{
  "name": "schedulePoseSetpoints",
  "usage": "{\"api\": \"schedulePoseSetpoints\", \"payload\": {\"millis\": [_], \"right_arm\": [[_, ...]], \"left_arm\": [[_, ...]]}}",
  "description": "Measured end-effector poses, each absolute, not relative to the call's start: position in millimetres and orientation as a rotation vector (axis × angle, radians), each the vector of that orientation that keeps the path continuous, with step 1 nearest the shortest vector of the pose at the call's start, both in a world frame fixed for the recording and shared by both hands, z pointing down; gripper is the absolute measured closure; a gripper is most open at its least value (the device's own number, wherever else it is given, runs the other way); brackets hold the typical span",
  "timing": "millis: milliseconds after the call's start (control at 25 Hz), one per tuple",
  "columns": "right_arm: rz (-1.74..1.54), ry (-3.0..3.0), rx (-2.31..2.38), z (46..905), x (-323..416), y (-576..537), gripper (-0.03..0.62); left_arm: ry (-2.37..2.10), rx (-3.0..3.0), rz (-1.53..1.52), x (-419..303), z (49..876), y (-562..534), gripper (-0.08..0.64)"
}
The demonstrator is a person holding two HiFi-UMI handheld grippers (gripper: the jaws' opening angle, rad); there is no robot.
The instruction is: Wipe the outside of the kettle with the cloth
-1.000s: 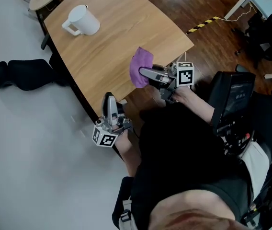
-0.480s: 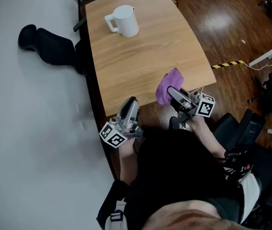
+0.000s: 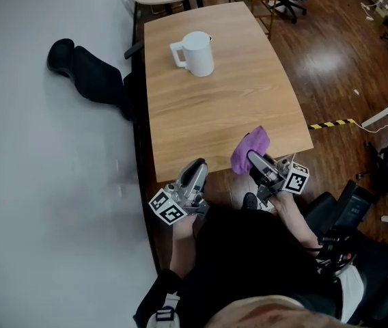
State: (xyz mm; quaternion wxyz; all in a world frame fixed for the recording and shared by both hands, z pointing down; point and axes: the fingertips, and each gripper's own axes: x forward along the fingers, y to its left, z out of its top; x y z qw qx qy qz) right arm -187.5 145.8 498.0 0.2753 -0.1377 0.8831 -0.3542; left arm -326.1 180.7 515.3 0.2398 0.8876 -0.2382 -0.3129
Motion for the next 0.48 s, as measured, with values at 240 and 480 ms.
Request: {"api": "schedulePoseSetpoints", "payload": {"millis": [240, 480], "right_arm": [[-1.054, 2.311, -0.414, 522.0, -174.6, 143.4, 0.535], [-0.945, 2.362, -0.358, 500.5, -165.6, 152.8, 0.535]], "left_arm": [[-0.647, 2.431, -0.839, -319.2, 516.0, 181.4, 0.558], [-0.645, 2.431, -0.823, -301.4, 519.6, 186.6, 0.558]]}}
